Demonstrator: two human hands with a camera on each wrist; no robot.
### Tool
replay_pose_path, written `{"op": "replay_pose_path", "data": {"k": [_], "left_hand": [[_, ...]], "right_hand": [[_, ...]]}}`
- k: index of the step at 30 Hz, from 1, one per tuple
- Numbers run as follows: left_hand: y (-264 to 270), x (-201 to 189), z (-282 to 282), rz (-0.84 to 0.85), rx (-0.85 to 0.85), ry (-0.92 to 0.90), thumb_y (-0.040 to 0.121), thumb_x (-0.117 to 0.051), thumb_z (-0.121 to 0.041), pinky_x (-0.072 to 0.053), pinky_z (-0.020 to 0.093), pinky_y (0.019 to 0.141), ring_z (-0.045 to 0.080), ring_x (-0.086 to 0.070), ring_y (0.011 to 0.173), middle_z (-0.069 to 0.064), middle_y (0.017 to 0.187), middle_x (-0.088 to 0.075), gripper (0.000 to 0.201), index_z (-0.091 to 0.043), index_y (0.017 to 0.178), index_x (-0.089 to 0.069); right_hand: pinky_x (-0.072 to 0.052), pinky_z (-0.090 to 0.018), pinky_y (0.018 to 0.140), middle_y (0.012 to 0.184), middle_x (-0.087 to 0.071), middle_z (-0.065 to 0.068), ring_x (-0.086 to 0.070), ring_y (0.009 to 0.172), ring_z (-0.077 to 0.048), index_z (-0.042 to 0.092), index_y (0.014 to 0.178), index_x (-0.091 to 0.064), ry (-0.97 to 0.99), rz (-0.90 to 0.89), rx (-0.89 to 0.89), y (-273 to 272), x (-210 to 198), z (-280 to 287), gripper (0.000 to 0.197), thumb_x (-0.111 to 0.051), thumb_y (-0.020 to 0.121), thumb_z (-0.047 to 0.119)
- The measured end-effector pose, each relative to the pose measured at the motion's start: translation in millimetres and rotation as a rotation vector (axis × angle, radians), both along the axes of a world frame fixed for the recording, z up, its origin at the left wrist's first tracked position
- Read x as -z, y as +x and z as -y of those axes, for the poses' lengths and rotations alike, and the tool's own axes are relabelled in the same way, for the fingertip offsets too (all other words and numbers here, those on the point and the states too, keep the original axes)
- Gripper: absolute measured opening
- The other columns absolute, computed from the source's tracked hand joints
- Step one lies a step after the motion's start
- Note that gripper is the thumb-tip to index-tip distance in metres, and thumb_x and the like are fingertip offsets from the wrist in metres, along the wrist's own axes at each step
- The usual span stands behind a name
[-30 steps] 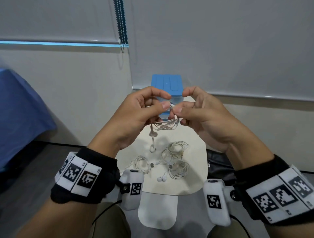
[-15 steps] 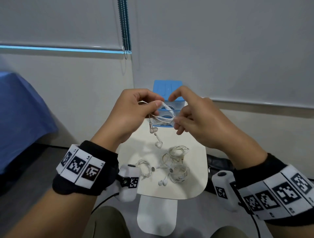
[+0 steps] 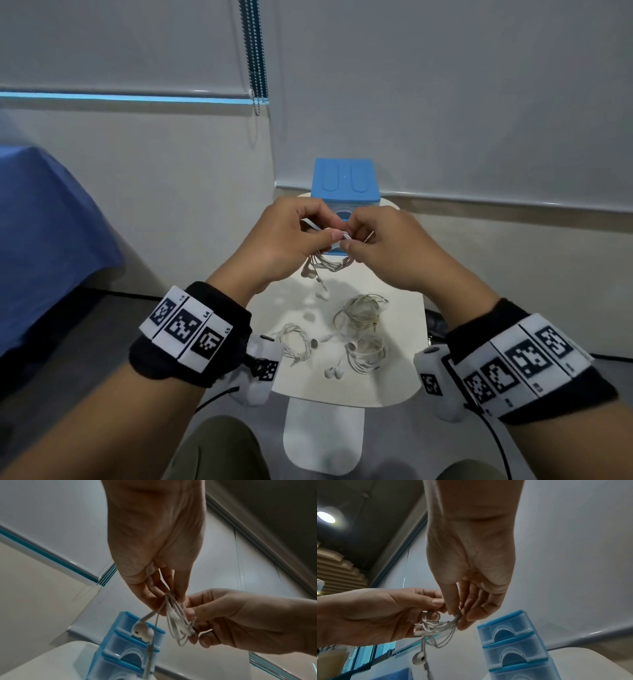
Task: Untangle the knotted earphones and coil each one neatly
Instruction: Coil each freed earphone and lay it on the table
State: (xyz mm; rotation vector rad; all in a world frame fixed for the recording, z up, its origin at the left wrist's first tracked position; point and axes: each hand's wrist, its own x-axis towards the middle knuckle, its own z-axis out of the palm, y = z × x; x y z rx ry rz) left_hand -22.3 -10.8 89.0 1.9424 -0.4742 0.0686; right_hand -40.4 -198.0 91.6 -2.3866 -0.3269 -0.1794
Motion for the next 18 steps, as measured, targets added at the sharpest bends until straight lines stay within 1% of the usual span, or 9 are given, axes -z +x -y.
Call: {"op": "replay_pose_path", "data": {"k": [2, 4, 6, 9, 11, 13, 14, 16, 18], "left_hand": [[5.5, 2.6, -5.0, -0.036, 0.002, 0.01, 0.092, -0.076, -0.008, -0.058, 0.03, 0.073, 0.012, -0.068, 0.07, 0.003, 0.089, -0.076, 0.009, -0.016, 0.093, -0.078], [11.8, 6.0, -11.1, -0.107, 0.015, 0.018, 0.093, -0.075, -0.007, -0.057, 0.031, 0.073, 0.017, -0.068, 0.073, 0.002, 0.088, -0.072, 0.011, -0.016, 0.099, -0.077], [18.3, 10.0, -16.4, -0.203, 0.027, 0.03, 0.093, -0.074, -0.005, -0.057, 0.032, 0.073, 0.02, -0.068, 0.077, 0.005, 0.089, -0.067, 0.016, -0.013, 0.106, -0.073], [33.2, 17.5, -21.7, -0.353, 0.073, 0.102, 0.092, -0.074, -0.003, -0.058, 0.027, 0.067, 0.016, -0.067, 0.072, 0.006, 0.083, -0.068, 0.02, -0.008, 0.111, -0.068], [46.8, 25.3, -21.1, -0.433, 0.104, 0.196, 0.092, -0.074, -0.003, -0.06, 0.029, 0.068, 0.016, -0.067, 0.069, 0.007, 0.081, -0.068, 0.019, -0.006, 0.11, -0.067], [59.4, 35.2, -18.3, -0.485, 0.114, 0.305, 0.092, -0.074, -0.004, -0.06, 0.03, 0.067, 0.017, -0.068, 0.069, 0.009, 0.082, -0.07, 0.015, -0.004, 0.106, -0.068], [65.1, 40.7, -16.4, -0.501, 0.115, 0.355, 0.092, -0.075, -0.005, -0.06, 0.03, 0.067, 0.017, -0.068, 0.069, 0.01, 0.082, -0.071, 0.014, -0.004, 0.104, -0.069], [75.1, 51.7, -11.8, -0.514, 0.114, 0.44, 0.091, -0.076, -0.005, -0.061, 0.029, 0.065, 0.017, -0.068, 0.065, 0.013, 0.084, -0.073, 0.011, -0.003, 0.101, -0.07], [84.1, 61.9, -7.0, -0.502, 0.11, 0.526, 0.09, -0.077, -0.005, -0.061, 0.028, 0.063, 0.017, -0.068, 0.064, 0.015, 0.087, -0.074, 0.009, -0.006, 0.096, -0.071]], "right_hand": [[-0.049, -0.027, 0.063, 0.076, -0.074, -0.001, -0.07, 0.07, -0.014, 0.014, 0.086, -0.067, 0.045, -0.05, -0.021, 10.4, 1.9, -1.8, 0.009, -0.071, 0.093, 0.017], [-0.055, -0.03, 0.064, 0.072, -0.074, -0.002, -0.072, 0.065, -0.011, 0.01, 0.087, -0.068, 0.078, -0.115, -0.031, 17.8, 4.8, -2.1, 0.007, -0.072, 0.093, 0.013], [-0.057, -0.033, 0.067, 0.073, -0.075, -0.005, -0.073, 0.065, -0.014, 0.008, 0.091, -0.069, 0.113, -0.191, -0.033, 24.3, 9.8, -2.6, 0.005, -0.073, 0.092, 0.01], [-0.056, -0.031, 0.066, 0.075, -0.077, -0.009, -0.074, 0.067, -0.019, 0.004, 0.091, -0.071, 0.107, -0.307, -0.029, 36.3, 21.4, -4.7, 0.007, -0.075, 0.09, 0.009], [-0.056, -0.027, 0.063, 0.075, -0.076, -0.012, -0.072, 0.064, -0.018, -0.001, 0.089, -0.071, 0.109, -0.379, -0.005, 45.5, 32.1, -5.7, 0.009, -0.076, 0.09, 0.007], [-0.058, -0.027, 0.062, 0.074, -0.073, -0.016, -0.071, 0.063, -0.019, -0.002, 0.088, -0.07, 0.123, -0.468, 0.018, 53.0, 43.0, -8.9, 0.007, -0.074, 0.09, 0.003], [-0.06, -0.028, 0.063, 0.074, -0.072, -0.017, -0.071, 0.063, -0.021, -0.002, 0.088, -0.069, 0.118, -0.51, 0.026, 55.6, 48.0, -11.1, 0.006, -0.073, 0.091, 0.002], [-0.064, -0.034, 0.071, 0.077, -0.073, -0.022, -0.073, 0.067, -0.026, -0.004, 0.09, -0.069, 0.079, -0.576, 0.049, 60.1, 58.2, -15.4, 0.006, -0.074, 0.09, -0.001], [-0.065, -0.039, 0.076, 0.082, -0.076, -0.024, -0.076, 0.074, -0.032, -0.007, 0.093, -0.07, 0.008, -0.6, 0.07, 66.7, 69.1, -20.1, 0.012, -0.077, 0.087, 0.001]]}}
